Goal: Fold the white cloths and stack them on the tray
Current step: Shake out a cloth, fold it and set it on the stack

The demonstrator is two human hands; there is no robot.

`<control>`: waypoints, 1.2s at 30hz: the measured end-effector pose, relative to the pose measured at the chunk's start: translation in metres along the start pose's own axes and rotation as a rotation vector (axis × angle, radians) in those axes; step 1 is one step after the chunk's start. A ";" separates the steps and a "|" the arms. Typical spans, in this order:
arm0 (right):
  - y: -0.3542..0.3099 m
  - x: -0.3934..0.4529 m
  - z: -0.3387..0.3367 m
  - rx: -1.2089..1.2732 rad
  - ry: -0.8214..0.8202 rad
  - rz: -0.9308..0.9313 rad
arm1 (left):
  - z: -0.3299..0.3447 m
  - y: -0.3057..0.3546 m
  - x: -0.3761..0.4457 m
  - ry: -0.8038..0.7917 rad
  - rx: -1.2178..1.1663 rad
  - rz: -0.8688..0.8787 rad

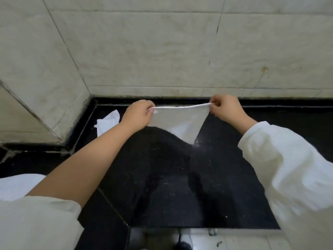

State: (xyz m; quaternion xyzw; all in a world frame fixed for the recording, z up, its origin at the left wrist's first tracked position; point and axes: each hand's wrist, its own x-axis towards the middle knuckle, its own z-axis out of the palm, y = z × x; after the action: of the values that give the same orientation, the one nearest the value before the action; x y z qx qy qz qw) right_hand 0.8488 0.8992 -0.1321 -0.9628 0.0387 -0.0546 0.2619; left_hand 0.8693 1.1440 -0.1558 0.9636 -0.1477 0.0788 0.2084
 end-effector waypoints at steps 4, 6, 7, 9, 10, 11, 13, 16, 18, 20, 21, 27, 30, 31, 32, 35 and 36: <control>0.029 -0.027 0.018 -0.208 -0.377 -0.082 | 0.025 -0.008 -0.034 -0.306 -0.090 0.006; 0.044 -0.039 0.033 -0.265 -0.613 -0.093 | 0.040 -0.009 -0.054 -0.501 -0.101 -0.017; 0.051 -0.045 0.041 -0.263 -0.714 -0.077 | 0.049 -0.010 -0.065 -0.607 -0.094 -0.028; 0.062 -0.053 0.057 -0.217 -0.872 -0.006 | 0.069 -0.012 -0.081 -0.808 -0.052 -0.030; 0.066 -0.056 0.064 -0.187 -0.940 0.051 | 0.078 -0.013 -0.087 -0.884 -0.031 -0.035; 0.069 -0.057 0.070 -0.169 -1.001 0.102 | 0.085 -0.013 -0.092 -0.936 -0.025 -0.047; 0.075 -0.056 0.082 -0.175 -1.060 0.140 | 0.095 -0.013 -0.098 -0.984 -0.041 -0.084; 0.082 -0.049 0.096 -0.206 -0.930 0.110 | 0.104 -0.018 -0.096 -0.906 -0.035 -0.135; 0.086 -0.043 0.103 -0.239 -0.802 0.075 | 0.112 -0.025 -0.090 -0.759 -0.025 -0.173; 0.090 -0.035 0.109 -0.273 -0.688 0.050 | 0.120 -0.031 -0.079 -0.609 -0.023 -0.242; 0.091 -0.031 0.113 -0.269 -0.646 0.048 | 0.125 -0.033 -0.073 -0.546 -0.015 -0.278; 0.103 -0.007 0.140 -0.274 -0.568 0.061 | 0.152 -0.042 -0.047 -0.411 0.128 -0.314; 0.106 0.001 0.148 -0.322 -0.640 0.065 | 0.161 -0.048 -0.043 -0.414 0.191 -0.294; 0.105 0.003 0.150 -0.339 -0.660 0.055 | 0.164 -0.050 -0.042 -0.436 0.200 -0.278; 0.105 0.005 0.151 -0.354 -0.674 0.047 | 0.165 -0.051 -0.041 -0.472 0.209 -0.261; 0.104 0.011 0.154 -0.391 -0.698 0.019 | 0.167 -0.054 -0.040 -0.549 0.245 -0.214; 0.104 0.013 0.155 -0.393 -0.709 0.011 | 0.166 -0.055 -0.040 -0.557 0.246 -0.196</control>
State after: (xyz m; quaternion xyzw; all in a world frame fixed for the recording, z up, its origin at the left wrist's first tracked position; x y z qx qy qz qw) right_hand 0.8761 0.8857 -0.3165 -0.9535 -0.0392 0.2904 0.0703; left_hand 0.8641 1.1308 -0.3347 0.9757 -0.0949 -0.1914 0.0483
